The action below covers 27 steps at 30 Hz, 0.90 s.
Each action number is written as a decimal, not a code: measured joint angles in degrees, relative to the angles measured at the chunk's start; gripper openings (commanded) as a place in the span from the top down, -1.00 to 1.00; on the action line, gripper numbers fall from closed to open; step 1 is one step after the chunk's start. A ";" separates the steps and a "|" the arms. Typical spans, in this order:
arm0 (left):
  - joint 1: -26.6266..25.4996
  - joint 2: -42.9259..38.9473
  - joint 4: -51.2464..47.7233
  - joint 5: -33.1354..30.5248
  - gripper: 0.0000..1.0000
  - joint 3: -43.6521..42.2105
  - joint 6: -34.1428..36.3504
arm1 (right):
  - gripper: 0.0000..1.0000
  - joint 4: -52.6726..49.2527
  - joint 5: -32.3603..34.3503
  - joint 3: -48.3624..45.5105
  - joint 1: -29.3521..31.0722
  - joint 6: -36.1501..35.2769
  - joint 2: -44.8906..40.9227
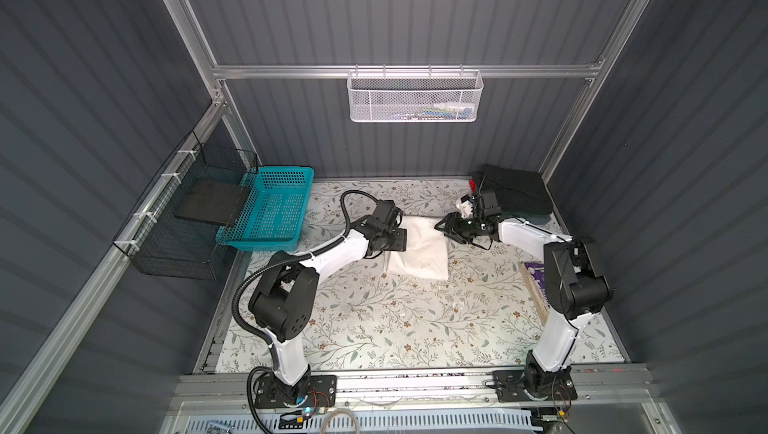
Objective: Fold and stack the t-shirts
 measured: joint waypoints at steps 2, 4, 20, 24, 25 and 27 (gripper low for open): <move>0.00 0.15 -0.07 0.42 -0.32 -0.55 0.00 | -0.01 0.59 -0.24 0.72 0.02 0.28 2.54; 0.00 0.68 -0.66 0.44 -0.31 -1.03 0.02 | 0.01 0.96 -0.46 1.75 0.02 0.70 4.85; 0.00 5.92 -6.73 -4.70 -0.12 -3.04 0.48 | 0.04 -0.59 -0.13 7.39 0.11 1.05 10.78; 0.00 5.97 -7.43 -5.62 -0.13 -3.04 0.48 | 0.05 -1.70 0.66 9.07 0.11 0.61 10.97; -0.02 5.97 -7.63 -5.92 -0.13 -3.06 0.48 | 0.05 -1.99 0.74 9.40 0.11 0.57 11.02; 0.00 5.97 -8.02 -6.58 -0.13 -3.06 0.48 | 0.05 -2.25 0.85 9.81 0.13 0.22 11.10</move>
